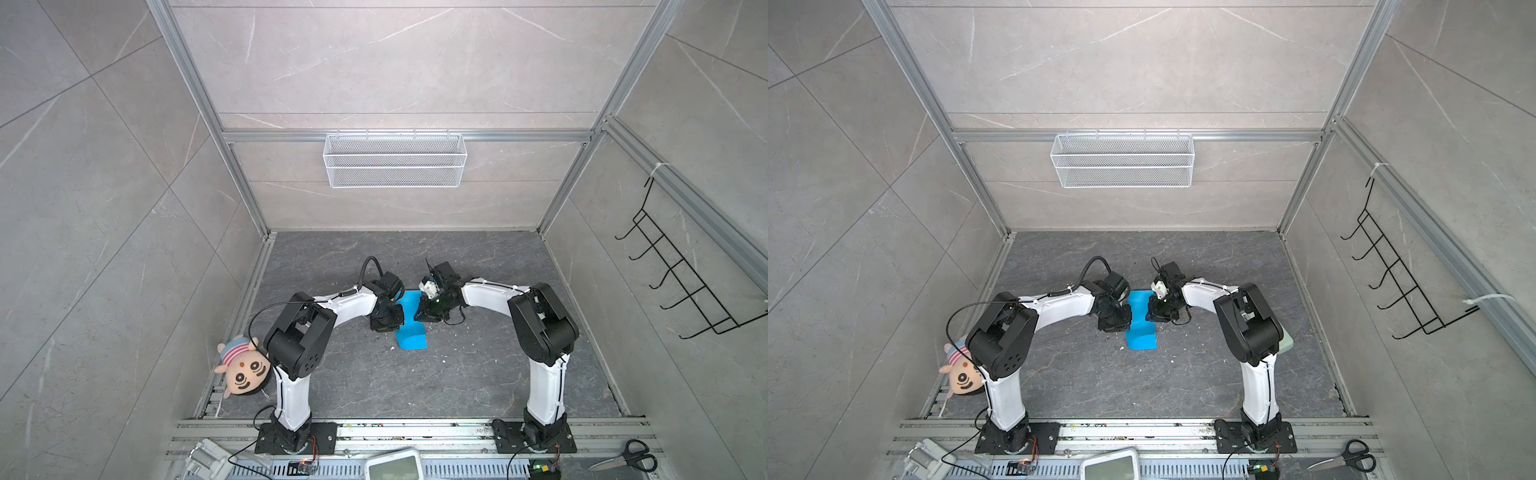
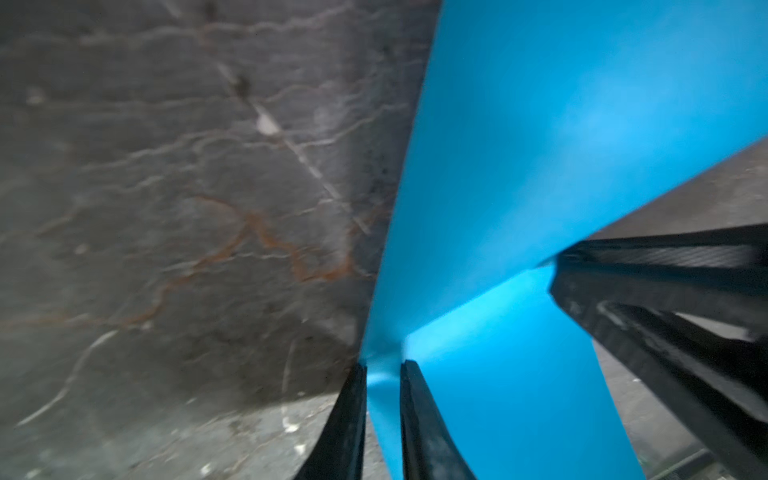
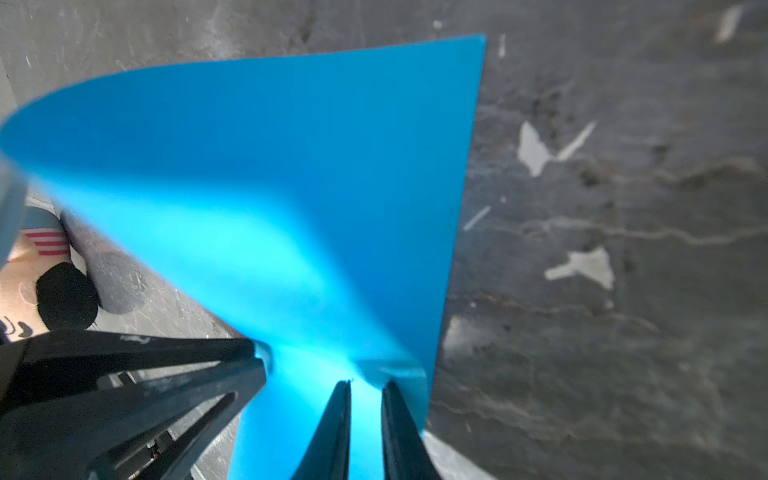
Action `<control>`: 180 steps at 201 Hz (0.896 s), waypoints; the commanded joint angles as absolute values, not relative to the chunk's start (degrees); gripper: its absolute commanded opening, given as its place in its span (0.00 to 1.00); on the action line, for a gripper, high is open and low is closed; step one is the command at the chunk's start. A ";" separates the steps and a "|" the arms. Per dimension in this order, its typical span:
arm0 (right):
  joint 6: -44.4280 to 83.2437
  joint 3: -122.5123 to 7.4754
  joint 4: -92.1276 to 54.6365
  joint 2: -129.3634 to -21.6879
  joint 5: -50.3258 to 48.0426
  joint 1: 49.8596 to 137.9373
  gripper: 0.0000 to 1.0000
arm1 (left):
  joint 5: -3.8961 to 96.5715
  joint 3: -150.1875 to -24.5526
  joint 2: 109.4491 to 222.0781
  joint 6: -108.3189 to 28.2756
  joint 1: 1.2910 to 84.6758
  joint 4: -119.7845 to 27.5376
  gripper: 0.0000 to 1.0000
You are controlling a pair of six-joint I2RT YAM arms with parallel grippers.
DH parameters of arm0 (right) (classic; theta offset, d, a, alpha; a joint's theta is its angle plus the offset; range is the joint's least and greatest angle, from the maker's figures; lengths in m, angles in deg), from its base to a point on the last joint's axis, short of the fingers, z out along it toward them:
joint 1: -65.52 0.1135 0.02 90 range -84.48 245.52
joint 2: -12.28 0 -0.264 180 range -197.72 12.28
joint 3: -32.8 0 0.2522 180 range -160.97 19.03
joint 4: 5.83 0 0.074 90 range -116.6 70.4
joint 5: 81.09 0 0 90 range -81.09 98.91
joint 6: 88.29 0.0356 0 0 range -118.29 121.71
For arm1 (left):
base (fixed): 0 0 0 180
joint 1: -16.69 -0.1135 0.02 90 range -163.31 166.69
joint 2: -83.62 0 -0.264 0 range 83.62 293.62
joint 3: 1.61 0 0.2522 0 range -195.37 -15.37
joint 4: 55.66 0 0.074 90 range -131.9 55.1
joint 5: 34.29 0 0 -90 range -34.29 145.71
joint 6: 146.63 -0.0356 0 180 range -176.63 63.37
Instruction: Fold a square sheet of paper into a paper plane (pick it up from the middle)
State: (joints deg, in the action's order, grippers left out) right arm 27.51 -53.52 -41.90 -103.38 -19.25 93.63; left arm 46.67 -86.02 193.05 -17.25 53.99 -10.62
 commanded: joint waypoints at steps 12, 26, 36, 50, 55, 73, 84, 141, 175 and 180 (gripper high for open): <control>26.14 -50.91 -46.22 -108.86 -9.19 93.82 0.20 | 47.73 -86.68 188.73 -19.57 53.67 -7.27 0.19; 26.31 -50.76 -46.06 -108.83 -9.26 93.82 0.20 | 45.15 -86.07 186.66 -19.69 53.61 -10.32 0.19; 26.40 -50.89 -46.10 -108.92 -9.36 93.86 0.20 | 43.10 -85.35 185.82 -19.18 53.61 -12.44 0.19; 26.49 -50.83 -46.02 -108.92 -9.37 93.90 0.20 | 39.38 -83.85 185.86 -17.36 53.61 -16.37 0.19; 26.49 -50.86 -46.10 -109.01 -9.32 93.94 0.20 | 38.09 -83.19 186.17 -16.65 53.61 -17.68 0.19; 26.49 -50.96 -46.10 -109.19 -9.28 93.95 0.20 | 36.92 -82.26 188.01 -14.68 53.61 -19.14 0.17; 26.54 -51.05 -46.15 -109.25 -9.28 93.85 0.20 | 36.78 -82.27 189.26 -14.18 53.61 -18.44 0.16; 26.33 -51.53 -46.56 -109.44 -9.19 93.90 0.20 | 37.59 -79.47 190.14 -12.78 53.61 -16.89 0.14; 26.13 -51.71 -46.95 -109.71 -9.04 93.89 0.20 | 38.36 -77.52 190.43 -12.92 53.70 -14.68 0.14; 26.21 -51.78 -46.99 -109.72 -9.02 93.90 0.20 | 38.69 -77.14 190.26 -12.89 53.71 -14.29 0.14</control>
